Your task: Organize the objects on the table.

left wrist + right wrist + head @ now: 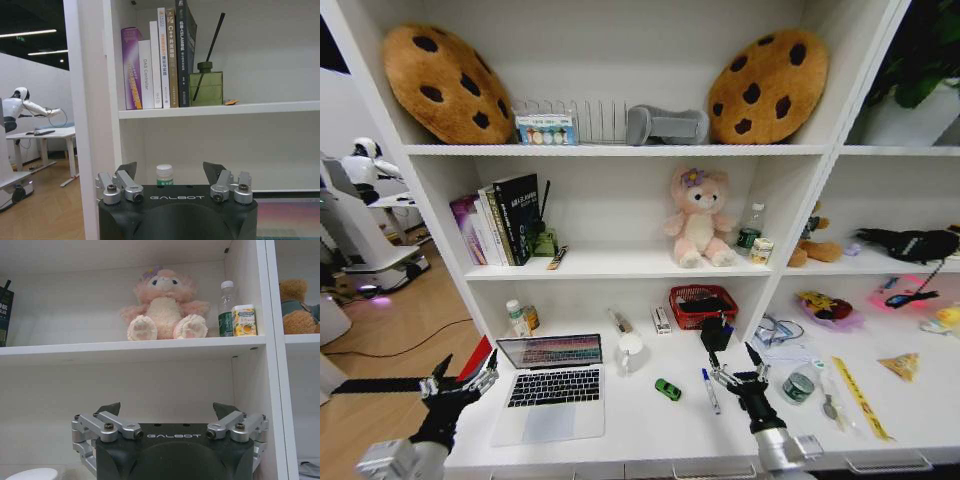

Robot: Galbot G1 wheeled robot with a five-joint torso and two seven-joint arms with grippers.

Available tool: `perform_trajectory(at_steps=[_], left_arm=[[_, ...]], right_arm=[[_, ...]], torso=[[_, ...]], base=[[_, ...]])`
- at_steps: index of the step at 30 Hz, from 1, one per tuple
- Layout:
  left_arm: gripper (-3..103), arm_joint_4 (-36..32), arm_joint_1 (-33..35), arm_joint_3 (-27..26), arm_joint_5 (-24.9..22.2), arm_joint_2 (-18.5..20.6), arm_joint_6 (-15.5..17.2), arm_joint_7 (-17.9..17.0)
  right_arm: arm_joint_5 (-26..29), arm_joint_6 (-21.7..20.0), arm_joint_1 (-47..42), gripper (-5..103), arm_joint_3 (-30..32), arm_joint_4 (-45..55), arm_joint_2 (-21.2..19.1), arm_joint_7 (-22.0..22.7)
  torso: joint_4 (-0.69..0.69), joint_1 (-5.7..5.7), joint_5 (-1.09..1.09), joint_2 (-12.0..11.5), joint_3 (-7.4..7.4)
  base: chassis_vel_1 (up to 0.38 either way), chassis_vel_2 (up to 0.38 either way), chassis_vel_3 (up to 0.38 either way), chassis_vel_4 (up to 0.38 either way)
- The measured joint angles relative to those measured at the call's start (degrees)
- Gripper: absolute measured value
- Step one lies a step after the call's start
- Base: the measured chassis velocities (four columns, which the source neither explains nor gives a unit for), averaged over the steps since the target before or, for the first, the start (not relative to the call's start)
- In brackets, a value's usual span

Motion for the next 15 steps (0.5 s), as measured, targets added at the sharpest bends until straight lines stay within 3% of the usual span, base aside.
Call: perform_trajectory(at_steps=[1, 3, 5, 6, 8, 10, 13, 15], left_arm=[[69, -0.1, 0.1, -0.1, -0.1, 0.2, -0.3, 0.4], [58, -0.2, 0.2, -0.1, -0.2, 0.3, -0.4, 0.7], [58, -0.2, 0.2, -0.1, -0.2, 0.4, -0.4, 0.7], [47, -0.2, 0.2, -0.1, -0.2, 0.4, -0.4, 0.6], [47, -0.2, 0.3, 0.0, -0.2, 0.4, -0.5, 0.5], [36, -0.2, 0.4, 0.0, -0.1, 0.3, -0.5, 0.4], [30, -0.2, 0.5, 0.0, 0.0, 0.3, -0.5, 0.3], [20, -0.2, 0.5, 0.0, 0.0, 0.4, -0.7, 0.3]], right_arm=[[-0.2, 0.2, -0.1, 100, -0.1, -0.1, 0.3, -0.1], [-0.4, 0.3, -0.1, 100, -0.1, -0.1, 0.5, -0.1], [-0.5, 0.4, -0.1, 100, -0.1, -0.1, 0.5, -0.1], [-0.7, 0.6, 0.0, 100, -0.1, -0.2, 0.5, -0.1], [-0.8, 0.6, 0.0, 100, -0.1, -0.3, 0.5, -0.1], [-0.9, 0.7, 0.0, 100, 0.0, -0.3, 0.5, -0.1], [-1.3, 0.7, 0.0, 100, 0.0, -0.5, 0.6, 0.0], [-1.8, 0.7, -0.1, 100, 0.0, -0.8, 0.7, 0.0]], torso=[[-0.01, -0.02, 0.02, 0.0, -0.01], [0.00, -0.03, 0.00, 0.0, -0.01], [0.00, -0.03, 0.01, 0.0, -0.01], [0.00, -0.02, 0.01, 0.0, 0.00], [0.00, -0.01, 0.01, 0.0, 0.00], [0.00, 0.02, 0.01, 0.0, 0.01], [0.00, 0.02, 0.02, 0.0, 0.01], [0.01, 0.03, 0.02, 0.0, 0.01]], base=[[0.051, -0.060, -0.080, 0.028], [0.053, -0.052, -0.040, 0.043], [0.050, -0.044, -0.029, 0.028], [0.000, 0.000, 0.000, 0.000], [0.000, 0.000, 0.000, 0.000], [0.000, 0.000, 0.000, 0.000], [0.000, 0.000, 0.000, 0.000], [0.000, 0.000, 0.000, 0.000]])
